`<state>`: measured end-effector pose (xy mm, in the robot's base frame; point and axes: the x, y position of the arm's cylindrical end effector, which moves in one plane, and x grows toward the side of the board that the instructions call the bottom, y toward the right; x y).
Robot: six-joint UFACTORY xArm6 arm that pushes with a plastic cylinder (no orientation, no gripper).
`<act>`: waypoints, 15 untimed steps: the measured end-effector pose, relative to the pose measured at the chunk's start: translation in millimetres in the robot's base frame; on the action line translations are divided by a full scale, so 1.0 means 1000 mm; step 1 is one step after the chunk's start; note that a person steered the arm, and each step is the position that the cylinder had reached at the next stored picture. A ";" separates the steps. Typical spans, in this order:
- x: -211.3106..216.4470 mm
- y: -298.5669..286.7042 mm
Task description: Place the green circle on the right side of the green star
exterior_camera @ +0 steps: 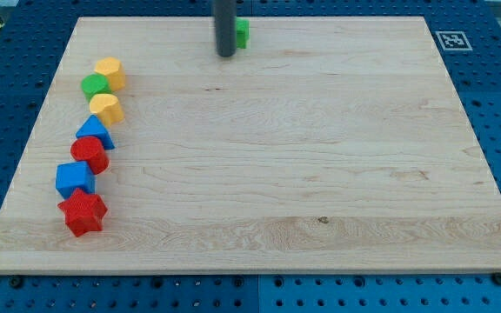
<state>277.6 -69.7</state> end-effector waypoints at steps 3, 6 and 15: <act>0.023 -0.230; 0.113 -0.163; 0.074 0.006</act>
<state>352.1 -63.3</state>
